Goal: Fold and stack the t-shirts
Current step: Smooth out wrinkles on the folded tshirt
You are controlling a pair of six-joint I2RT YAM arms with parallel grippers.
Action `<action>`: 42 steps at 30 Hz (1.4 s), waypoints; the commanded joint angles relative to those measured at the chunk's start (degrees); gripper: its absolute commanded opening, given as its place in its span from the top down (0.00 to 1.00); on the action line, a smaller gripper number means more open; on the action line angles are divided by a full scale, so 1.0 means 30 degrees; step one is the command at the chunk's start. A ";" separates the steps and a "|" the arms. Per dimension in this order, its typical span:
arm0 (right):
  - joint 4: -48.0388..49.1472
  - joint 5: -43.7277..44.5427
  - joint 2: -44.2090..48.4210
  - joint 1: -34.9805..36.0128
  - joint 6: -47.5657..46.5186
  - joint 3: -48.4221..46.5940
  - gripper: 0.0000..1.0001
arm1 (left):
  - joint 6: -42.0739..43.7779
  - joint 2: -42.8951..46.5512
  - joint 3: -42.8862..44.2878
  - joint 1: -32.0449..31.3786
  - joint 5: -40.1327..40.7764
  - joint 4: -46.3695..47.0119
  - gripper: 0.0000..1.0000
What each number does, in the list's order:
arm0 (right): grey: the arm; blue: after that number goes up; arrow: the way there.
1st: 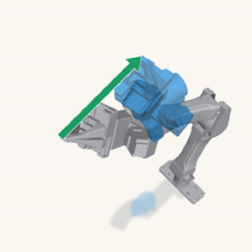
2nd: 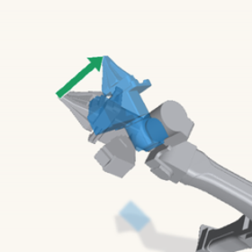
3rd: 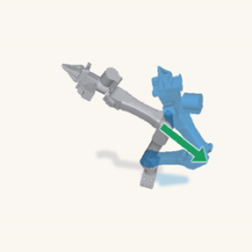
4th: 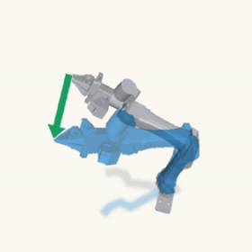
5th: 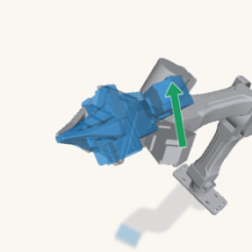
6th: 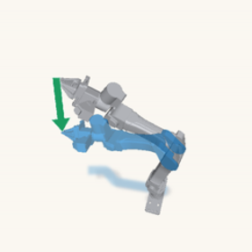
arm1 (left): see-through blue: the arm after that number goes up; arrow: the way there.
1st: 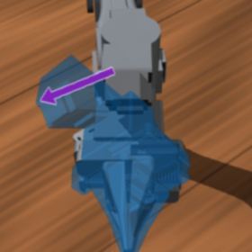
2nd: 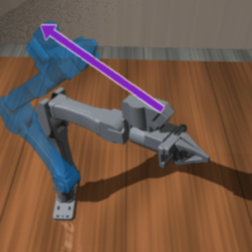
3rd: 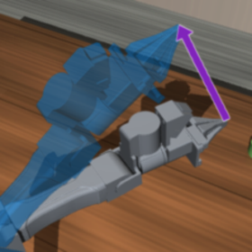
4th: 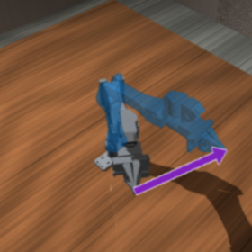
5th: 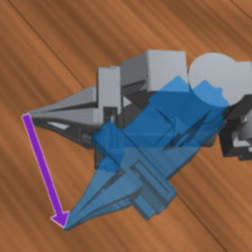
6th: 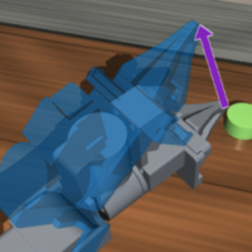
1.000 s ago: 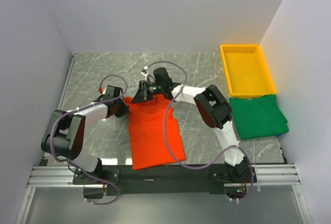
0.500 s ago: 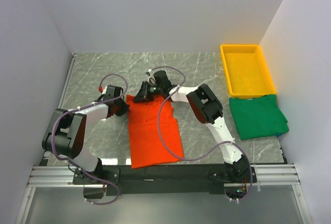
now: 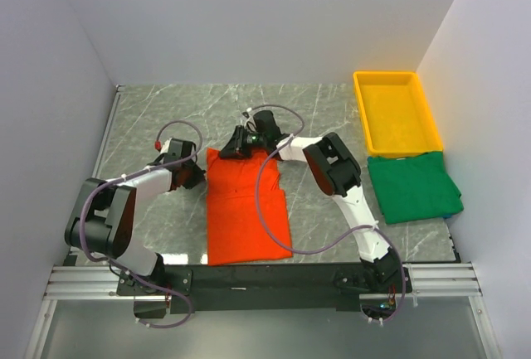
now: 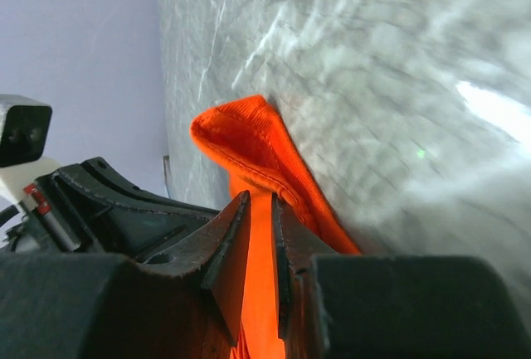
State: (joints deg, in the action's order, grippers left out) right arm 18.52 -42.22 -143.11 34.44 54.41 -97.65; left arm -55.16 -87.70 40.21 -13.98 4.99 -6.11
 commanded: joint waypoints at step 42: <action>0.1620 -0.2070 0.4899 -0.6175 -0.1936 0.7501 0.76 | 0.0836 -0.5865 0.7748 0.1056 -0.1723 -0.1300 0.80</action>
State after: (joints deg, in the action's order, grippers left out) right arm 22.55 -48.99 -129.29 16.73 48.53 -73.01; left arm -53.69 -105.71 60.93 -11.42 -1.76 -7.46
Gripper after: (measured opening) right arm 0.243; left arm 0.187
